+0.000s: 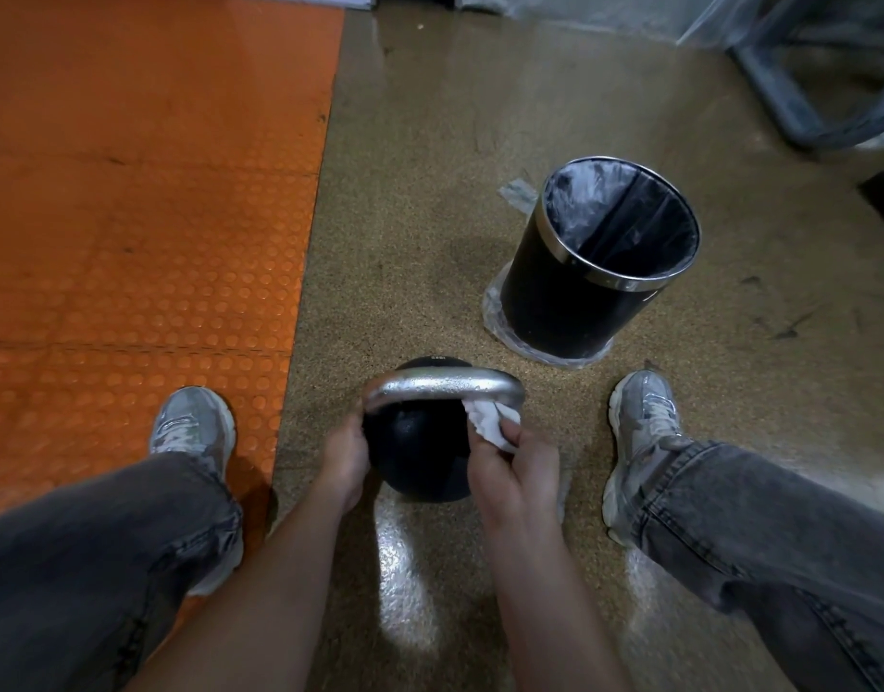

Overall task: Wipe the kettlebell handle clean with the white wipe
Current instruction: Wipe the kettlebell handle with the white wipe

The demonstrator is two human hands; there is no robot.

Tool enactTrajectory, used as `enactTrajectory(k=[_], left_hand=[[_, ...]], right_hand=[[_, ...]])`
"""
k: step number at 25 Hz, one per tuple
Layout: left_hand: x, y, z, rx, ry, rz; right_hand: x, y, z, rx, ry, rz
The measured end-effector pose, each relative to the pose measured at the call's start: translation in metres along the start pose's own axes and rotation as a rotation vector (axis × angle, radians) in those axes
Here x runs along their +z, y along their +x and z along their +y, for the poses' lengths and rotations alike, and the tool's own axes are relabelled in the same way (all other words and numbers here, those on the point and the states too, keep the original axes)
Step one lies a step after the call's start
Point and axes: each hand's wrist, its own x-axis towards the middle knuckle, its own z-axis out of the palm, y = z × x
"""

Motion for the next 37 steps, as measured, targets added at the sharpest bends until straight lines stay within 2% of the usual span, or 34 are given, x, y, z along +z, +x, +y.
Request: enactTrajectory(k=[5,9,11,14,16,19,20,22,25,27,29,30,33,34,37], left_hand=[[0.003,0.003,0.001,-0.003,-0.022,0.018],[-0.001,0.008,-0.005,-0.011,0.046,0.013],[-0.002,0.011,-0.006,-0.004,0.063,0.005],[-0.001,0.010,-0.003,-0.019,0.022,0.015],[0.000,0.009,-0.002,-0.032,0.034,0.024],[-0.002,0.010,-0.003,-0.041,0.061,0.035],[-0.002,0.010,-0.002,-0.049,0.057,0.040],[-0.002,0.011,-0.003,-0.051,0.041,0.041],[-0.003,0.013,-0.004,-0.063,0.041,0.055],[-0.004,0.013,-0.005,-0.061,0.055,0.046],[-0.003,0.014,-0.006,-0.055,0.044,0.047],[-0.003,0.013,-0.005,-0.056,0.033,0.049],[0.000,0.013,-0.005,-0.042,0.019,0.052],[0.001,0.012,-0.004,-0.043,0.013,0.052],[0.002,0.014,-0.004,-0.044,-0.032,0.054]], right_hand=[[0.005,0.002,-0.010,0.018,-0.112,-0.013],[-0.012,-0.002,-0.007,-0.143,-0.326,-0.066],[-0.008,0.005,-0.006,-0.093,-0.327,-0.050],[-0.014,0.006,-0.010,-0.081,-0.296,-0.138],[-0.025,0.005,-0.015,-0.054,-0.144,-0.174],[-0.033,0.006,-0.026,0.281,0.531,-0.187],[-0.034,0.007,-0.029,0.357,0.662,-0.174],[-0.035,0.006,-0.033,0.371,0.669,-0.119],[-0.047,0.015,-0.043,0.289,0.588,-0.056],[-0.053,0.020,-0.058,0.174,0.426,-0.088],[-0.051,0.016,-0.081,0.006,0.159,-0.112],[-0.046,0.012,-0.095,-0.110,-0.040,-0.127],[-0.024,0.003,-0.134,-0.510,-0.847,-0.214],[-0.016,0.006,-0.141,-0.574,-1.072,-0.297],[0.006,0.024,-0.141,-0.522,-1.633,-0.555]])
